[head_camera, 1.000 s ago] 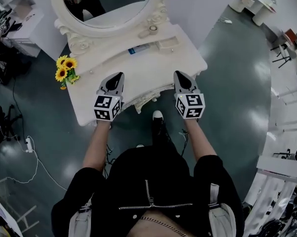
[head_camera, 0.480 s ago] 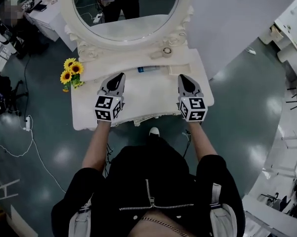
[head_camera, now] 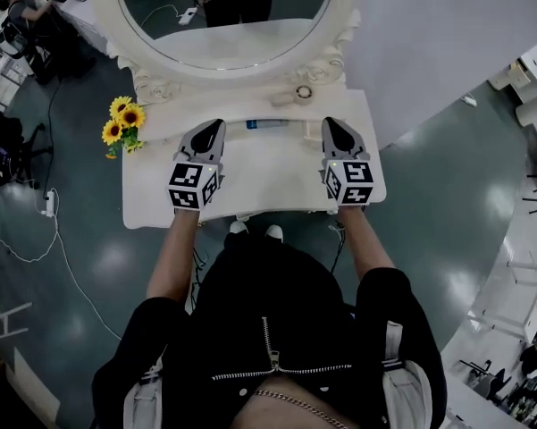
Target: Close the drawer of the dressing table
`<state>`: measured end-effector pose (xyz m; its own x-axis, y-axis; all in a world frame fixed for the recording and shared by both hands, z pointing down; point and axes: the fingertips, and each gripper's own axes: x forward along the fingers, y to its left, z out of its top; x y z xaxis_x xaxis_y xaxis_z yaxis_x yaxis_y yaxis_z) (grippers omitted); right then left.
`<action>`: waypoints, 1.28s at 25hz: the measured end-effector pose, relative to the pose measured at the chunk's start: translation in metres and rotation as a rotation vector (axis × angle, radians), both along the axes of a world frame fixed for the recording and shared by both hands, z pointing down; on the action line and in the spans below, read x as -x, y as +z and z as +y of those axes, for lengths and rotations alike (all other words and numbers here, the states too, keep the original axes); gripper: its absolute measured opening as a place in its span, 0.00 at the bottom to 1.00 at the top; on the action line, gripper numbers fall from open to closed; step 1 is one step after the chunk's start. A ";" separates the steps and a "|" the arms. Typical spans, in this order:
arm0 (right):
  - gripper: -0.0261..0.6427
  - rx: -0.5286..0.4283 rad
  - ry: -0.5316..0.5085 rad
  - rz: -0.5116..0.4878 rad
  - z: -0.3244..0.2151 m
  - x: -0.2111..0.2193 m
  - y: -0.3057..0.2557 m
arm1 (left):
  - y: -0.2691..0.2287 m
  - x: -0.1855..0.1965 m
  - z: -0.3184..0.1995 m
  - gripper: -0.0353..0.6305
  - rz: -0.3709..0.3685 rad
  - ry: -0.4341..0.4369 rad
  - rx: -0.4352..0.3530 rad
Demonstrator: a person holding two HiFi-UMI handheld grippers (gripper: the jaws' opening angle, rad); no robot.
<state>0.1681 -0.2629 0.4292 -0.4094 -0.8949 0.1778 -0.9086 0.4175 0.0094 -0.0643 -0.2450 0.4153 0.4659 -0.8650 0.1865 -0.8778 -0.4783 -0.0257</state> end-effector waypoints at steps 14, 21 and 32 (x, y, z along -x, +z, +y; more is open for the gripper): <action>0.17 0.025 0.048 0.012 -0.001 -0.021 0.027 | 0.034 -0.025 -0.026 0.09 0.008 0.064 0.085; 0.26 0.114 0.101 0.041 0.002 -0.039 0.070 | 0.045 -0.029 -0.027 0.09 0.002 0.083 0.114; 0.27 0.366 0.141 0.105 0.000 -0.058 0.188 | 0.068 -0.006 -0.026 0.09 -0.023 0.042 0.176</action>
<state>0.2259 -0.2627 0.6171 -0.2497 -0.8108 0.5294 -0.9593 0.2816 -0.0212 -0.0584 -0.2706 0.4838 0.4945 -0.7982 0.3442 -0.8573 -0.5132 0.0415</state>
